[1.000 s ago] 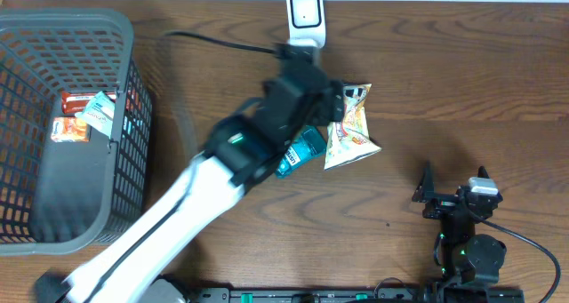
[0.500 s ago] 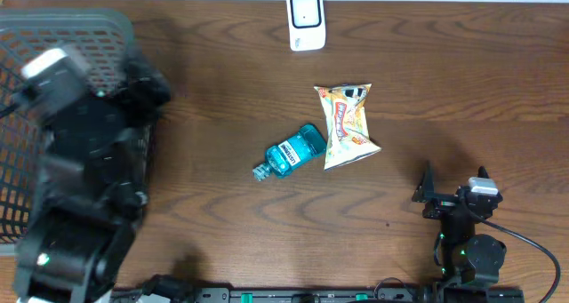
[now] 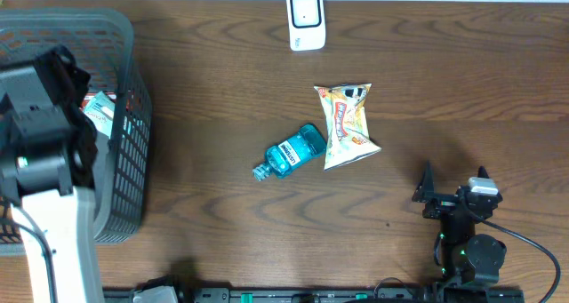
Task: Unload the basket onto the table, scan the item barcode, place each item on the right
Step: 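Reach into the basket and grasp the green wipes pack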
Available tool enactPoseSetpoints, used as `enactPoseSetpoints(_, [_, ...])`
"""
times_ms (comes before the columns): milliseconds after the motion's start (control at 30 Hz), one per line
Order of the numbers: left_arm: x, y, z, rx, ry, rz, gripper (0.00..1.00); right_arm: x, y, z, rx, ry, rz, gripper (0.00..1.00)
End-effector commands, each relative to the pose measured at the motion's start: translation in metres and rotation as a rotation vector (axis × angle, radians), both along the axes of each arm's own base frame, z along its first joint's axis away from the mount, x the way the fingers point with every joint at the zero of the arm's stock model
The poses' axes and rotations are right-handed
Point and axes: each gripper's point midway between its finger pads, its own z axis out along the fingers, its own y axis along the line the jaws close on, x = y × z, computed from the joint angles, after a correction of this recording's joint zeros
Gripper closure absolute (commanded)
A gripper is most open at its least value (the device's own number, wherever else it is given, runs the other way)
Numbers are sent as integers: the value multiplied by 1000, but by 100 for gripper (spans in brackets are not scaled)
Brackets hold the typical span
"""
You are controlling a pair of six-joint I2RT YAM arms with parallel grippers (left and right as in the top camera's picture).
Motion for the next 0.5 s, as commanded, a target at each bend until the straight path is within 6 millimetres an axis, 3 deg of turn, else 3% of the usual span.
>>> enactPoseSetpoints(0, [14,3,-33,-156,30,-39,9,0,1,0,13,-1,0,1])
enactPoseSetpoints(100, [15,17,-71,-290,91,24,9,0,1,0,13,-1,0,1])
enactPoseSetpoints(267, [19,27,-115,-428,169,35,8,0,1,0,13,-1,0,1])
enactPoseSetpoints(467, [30,31,-165,-476,303,-15,4,0,1,0,13,-1,0,1])
